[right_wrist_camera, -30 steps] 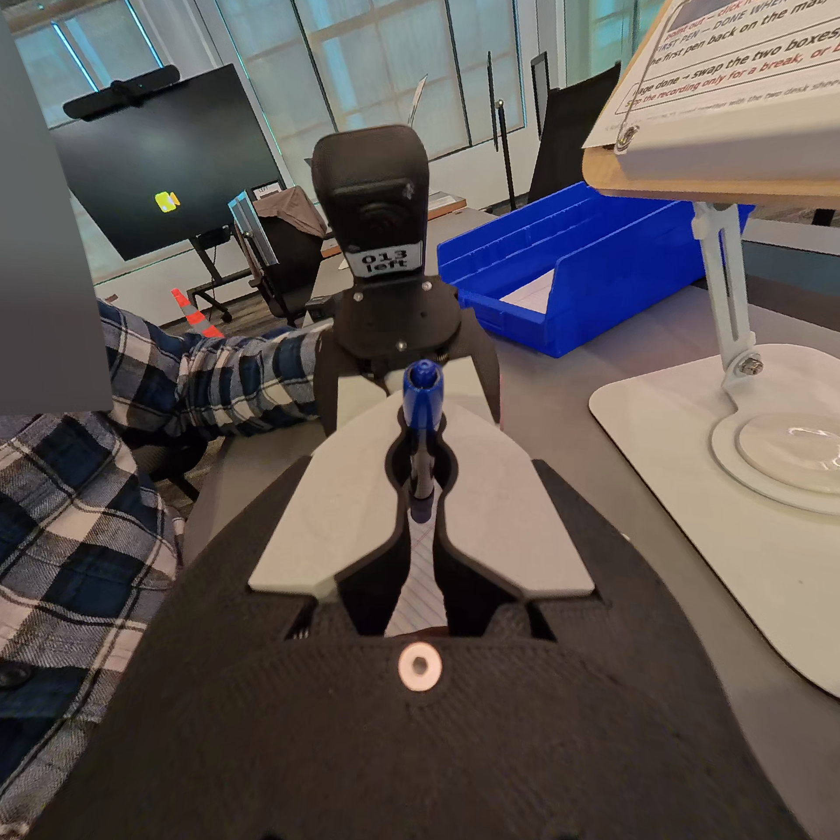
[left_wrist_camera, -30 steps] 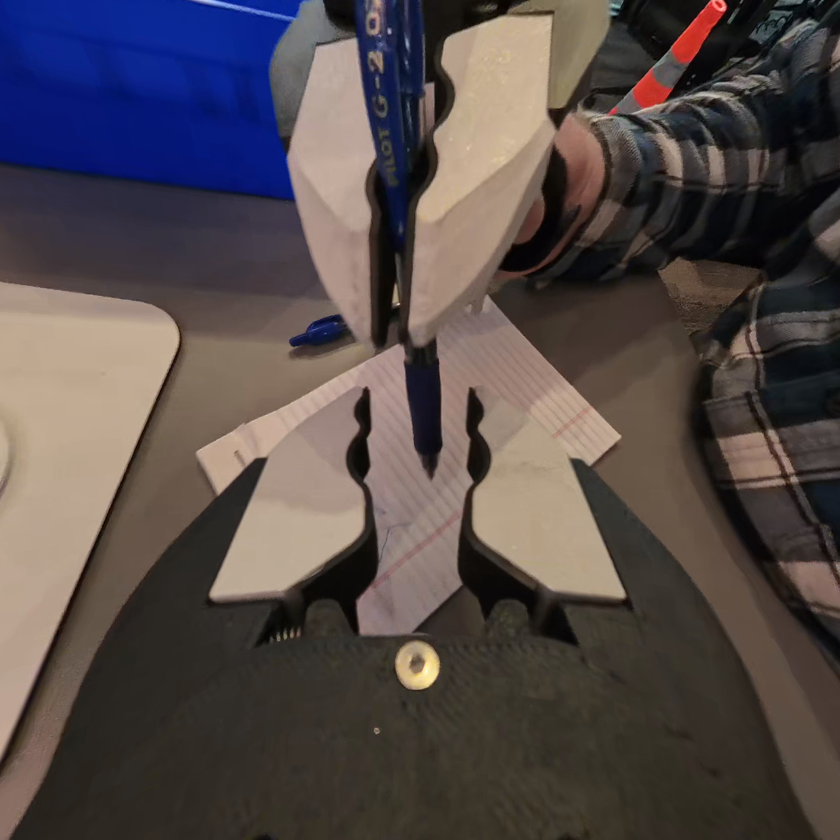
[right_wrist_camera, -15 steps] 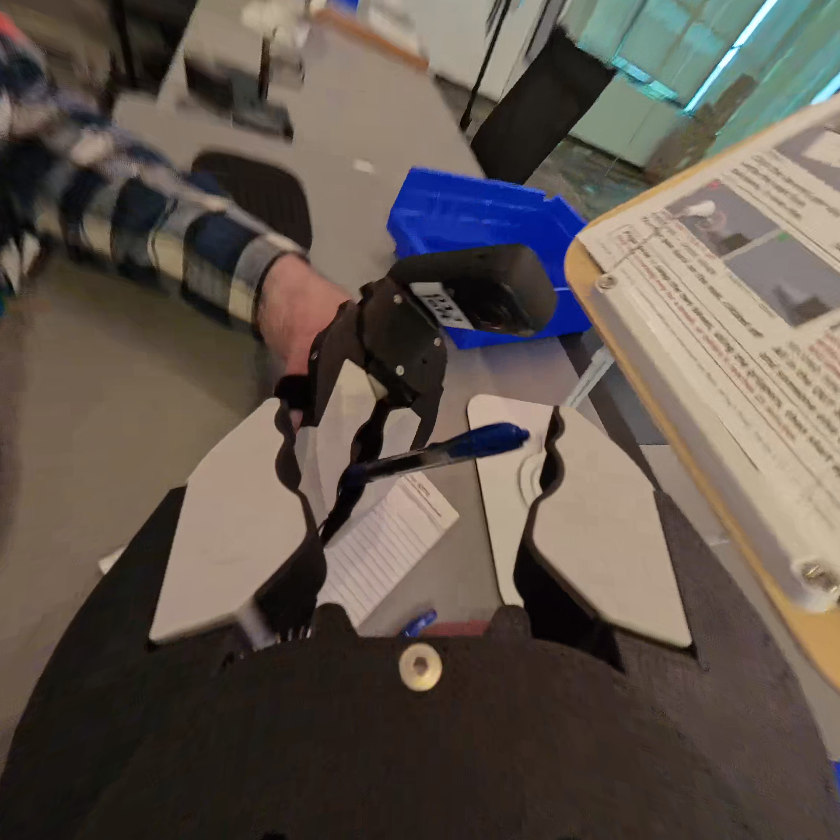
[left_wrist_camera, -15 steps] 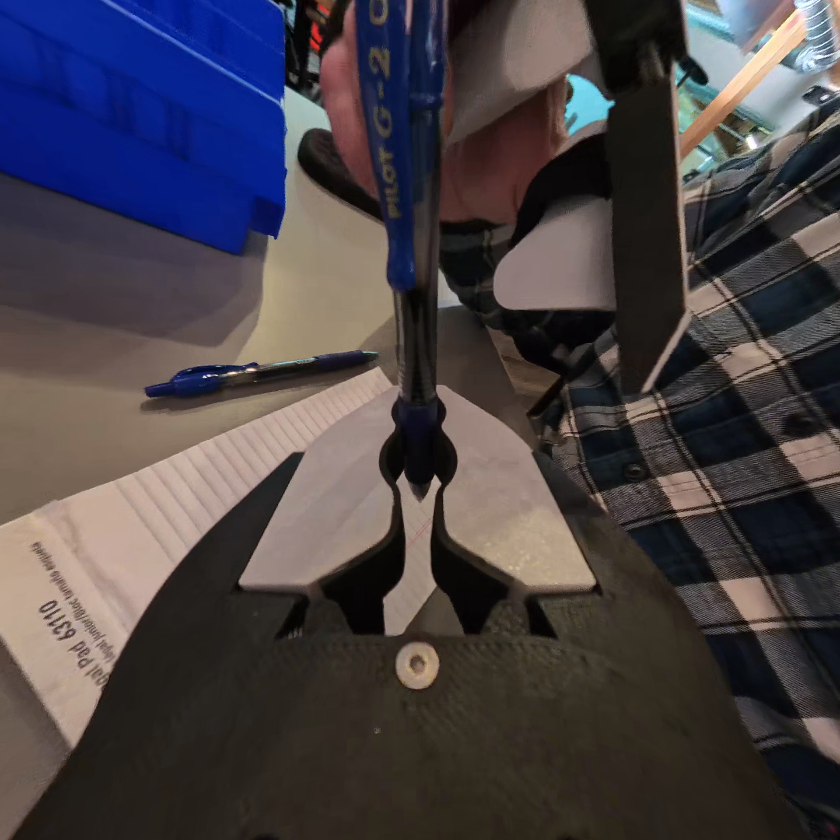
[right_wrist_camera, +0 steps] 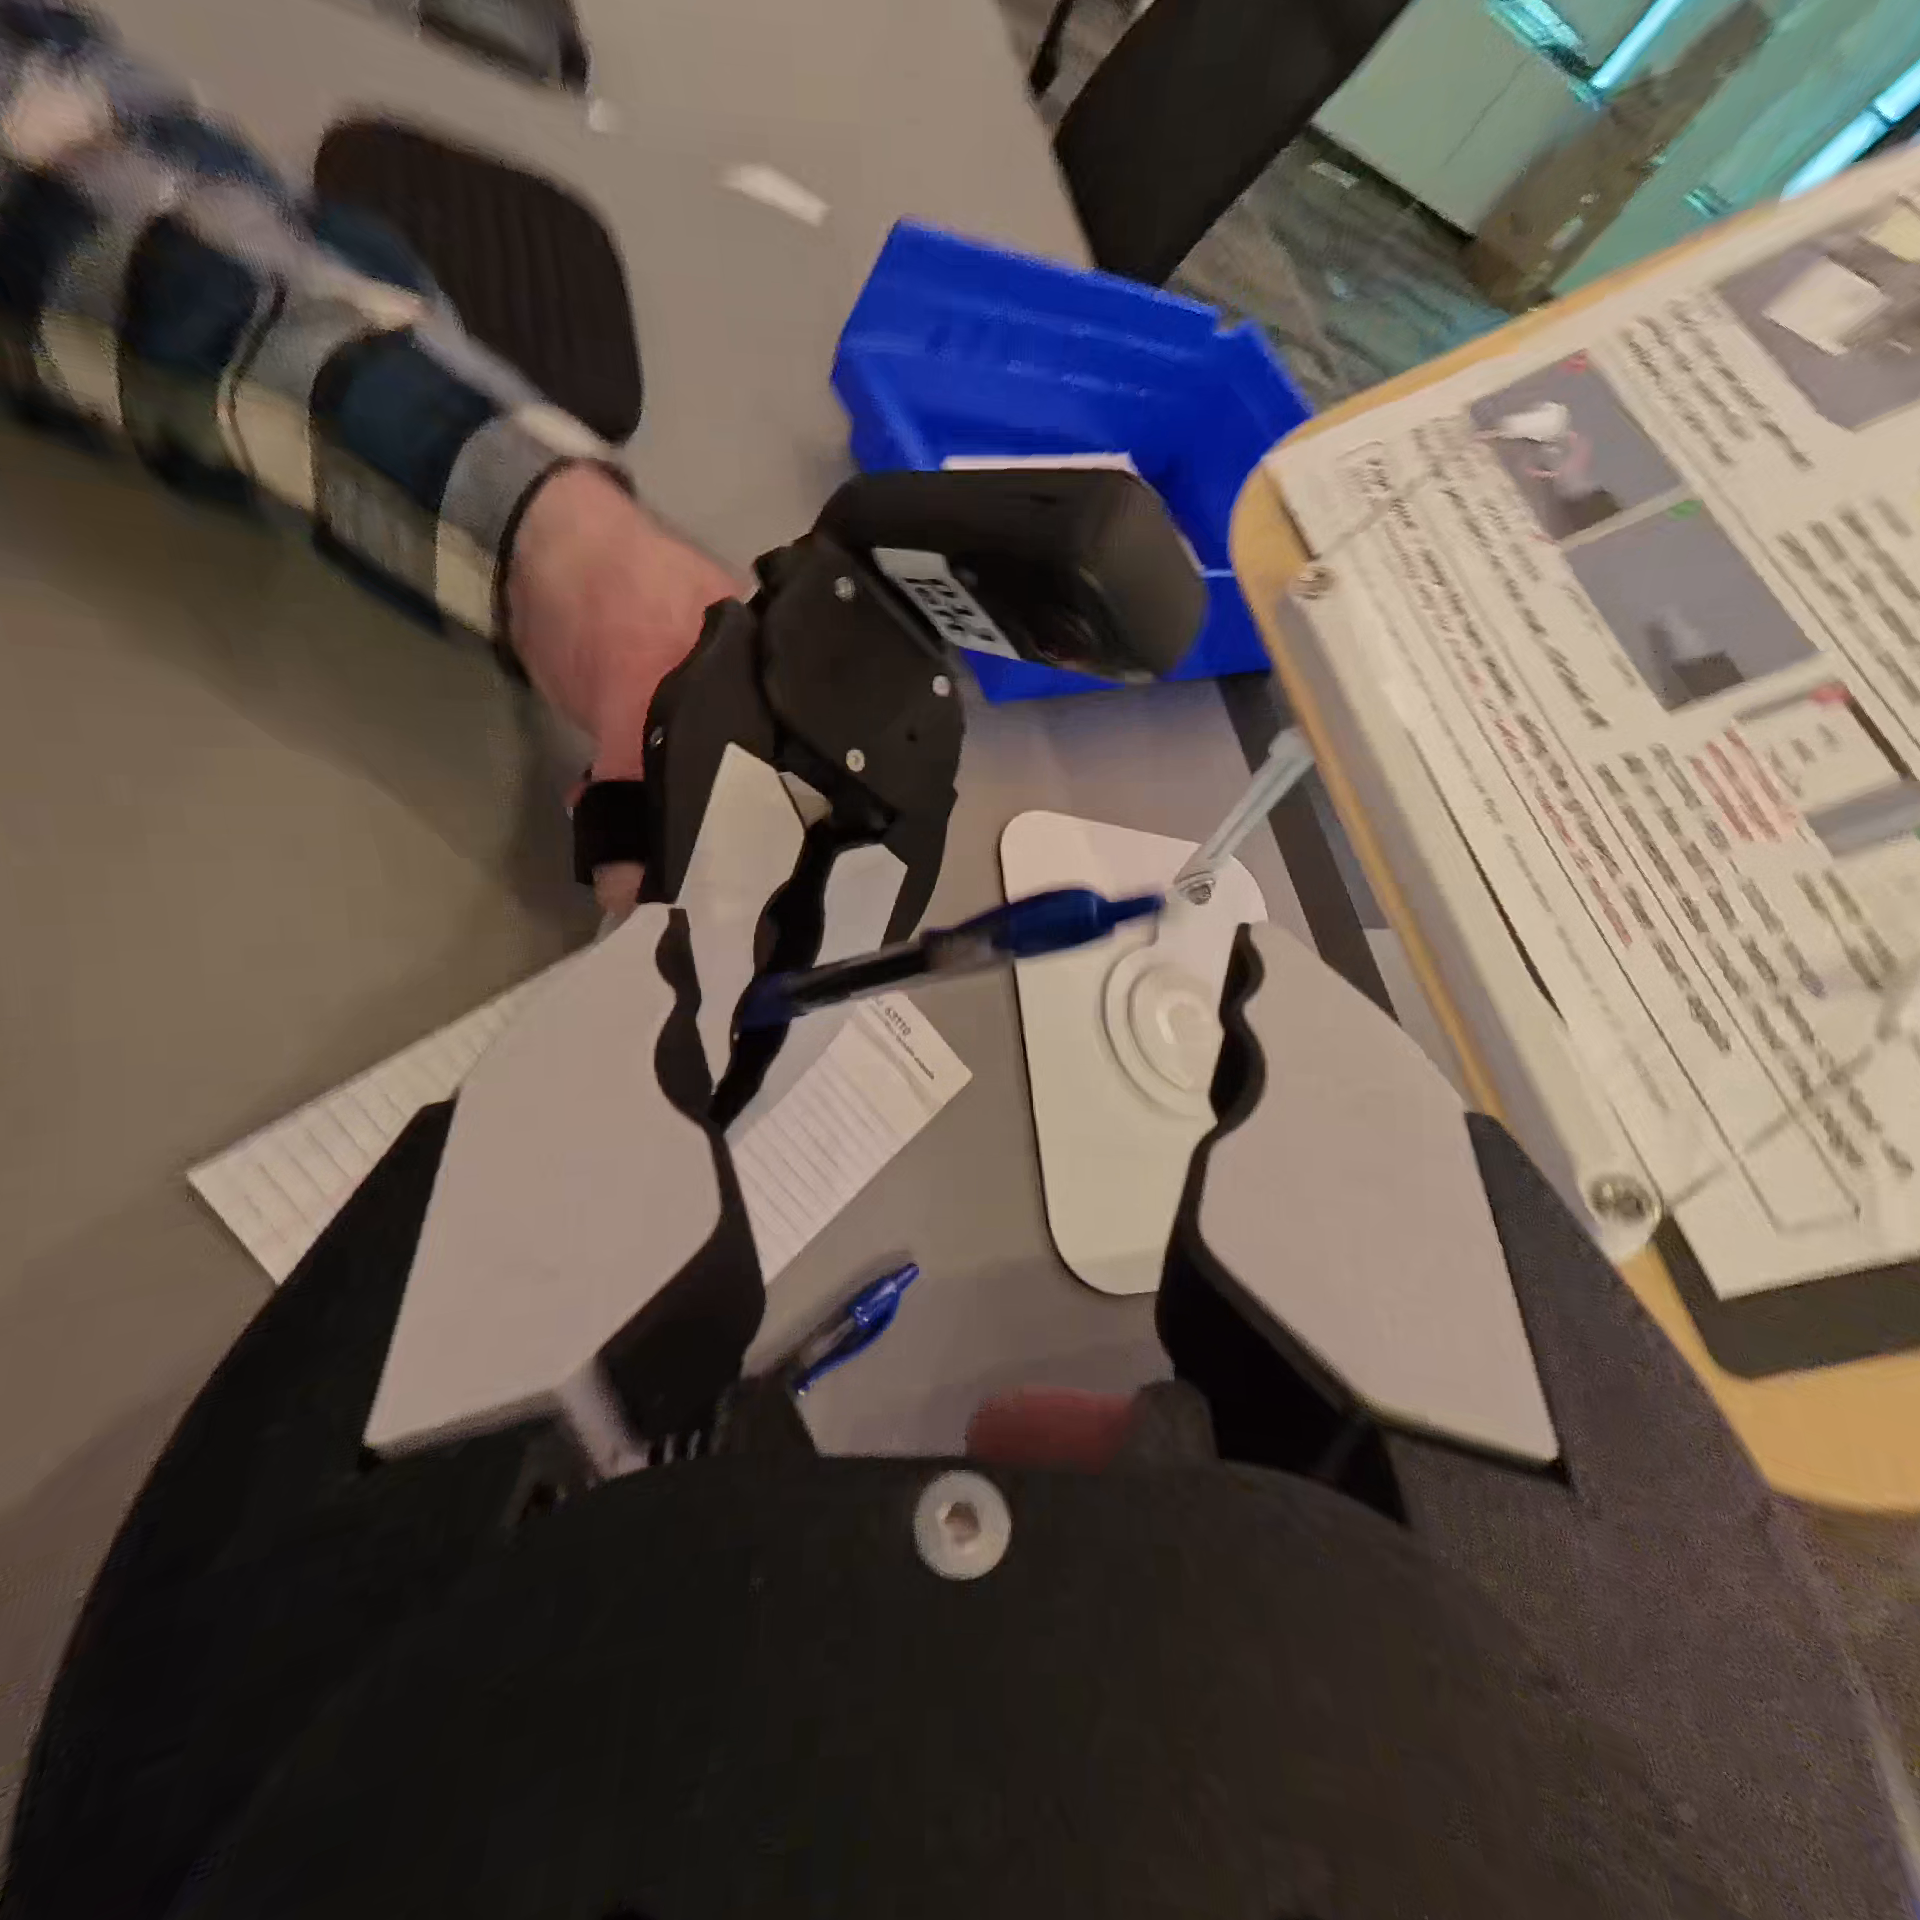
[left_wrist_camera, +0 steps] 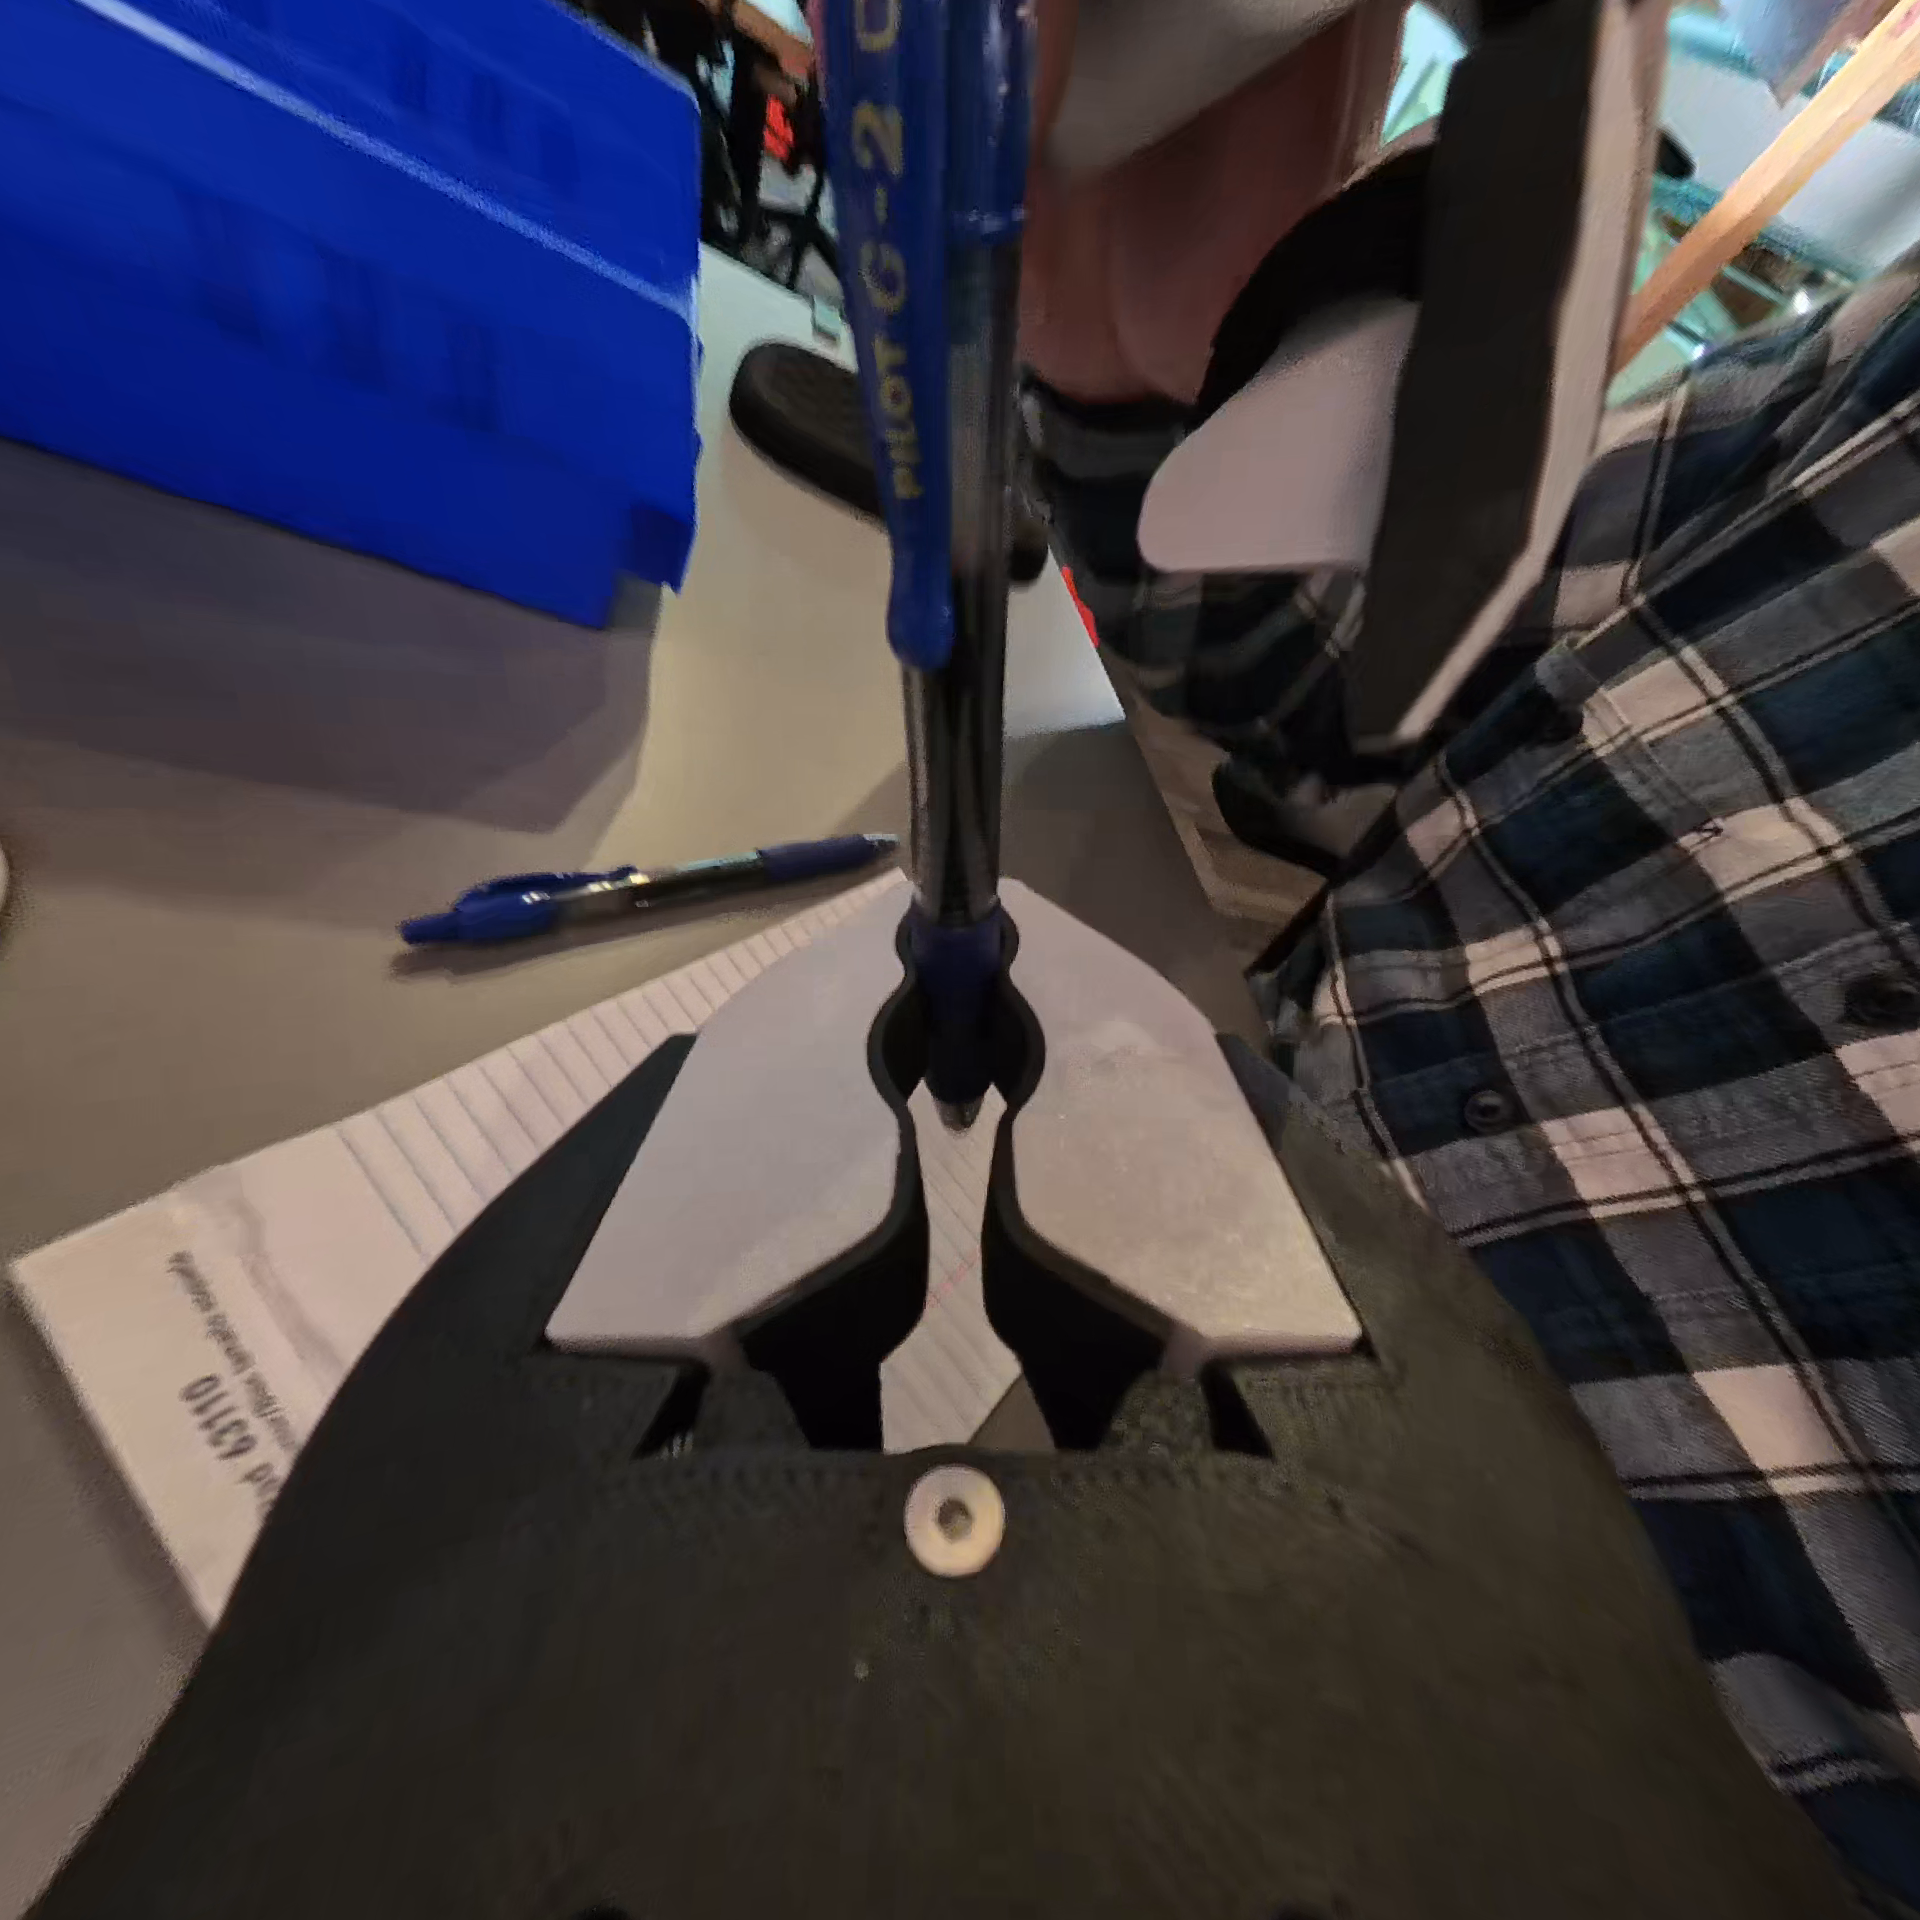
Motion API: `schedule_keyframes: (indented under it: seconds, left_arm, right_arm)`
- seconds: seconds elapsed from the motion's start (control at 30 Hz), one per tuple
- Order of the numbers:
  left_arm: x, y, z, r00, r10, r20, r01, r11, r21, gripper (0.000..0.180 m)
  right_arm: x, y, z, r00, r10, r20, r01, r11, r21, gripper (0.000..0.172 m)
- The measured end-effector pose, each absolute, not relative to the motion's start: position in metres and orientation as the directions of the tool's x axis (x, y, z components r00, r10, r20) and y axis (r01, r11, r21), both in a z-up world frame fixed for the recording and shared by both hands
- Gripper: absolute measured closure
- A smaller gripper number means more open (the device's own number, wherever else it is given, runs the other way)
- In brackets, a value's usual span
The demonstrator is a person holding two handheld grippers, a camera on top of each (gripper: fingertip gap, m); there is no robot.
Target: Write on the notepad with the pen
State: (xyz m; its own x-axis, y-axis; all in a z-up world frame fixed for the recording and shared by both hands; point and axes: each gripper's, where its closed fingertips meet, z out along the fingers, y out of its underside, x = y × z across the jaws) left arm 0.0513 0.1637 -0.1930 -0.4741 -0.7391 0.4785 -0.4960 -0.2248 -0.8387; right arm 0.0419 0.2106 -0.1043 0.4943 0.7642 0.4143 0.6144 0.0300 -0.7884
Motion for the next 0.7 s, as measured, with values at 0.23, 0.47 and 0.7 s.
schedule_keyframes:
  seconds: [0.23, 0.47, 0.7]
  left_arm:
    - [0.060, 0.161, -0.189, -0.444, -0.814, 0.373, -0.442, -0.163, -0.882, 0.173]
    - [0.065, 0.147, -0.185, -0.460, -0.836, 0.298, -0.414, -0.095, -0.905, 0.162]
    - [0.040, 0.207, -0.226, -0.309, -0.941, 0.137, -0.578, 0.071, -0.813, 0.137]
  right_arm:
    - [0.034, 0.206, -0.121, 0.556, 0.825, -0.100, 0.174, -0.234, -0.957, 0.119]
    - [0.027, 0.202, -0.119, 0.487, 0.820, -0.301, 0.011, -0.350, -0.937, 0.162]
    - [0.092, 0.196, -0.150, 0.696, 0.643, -0.319, 0.218, -0.613, -0.760, 0.162]
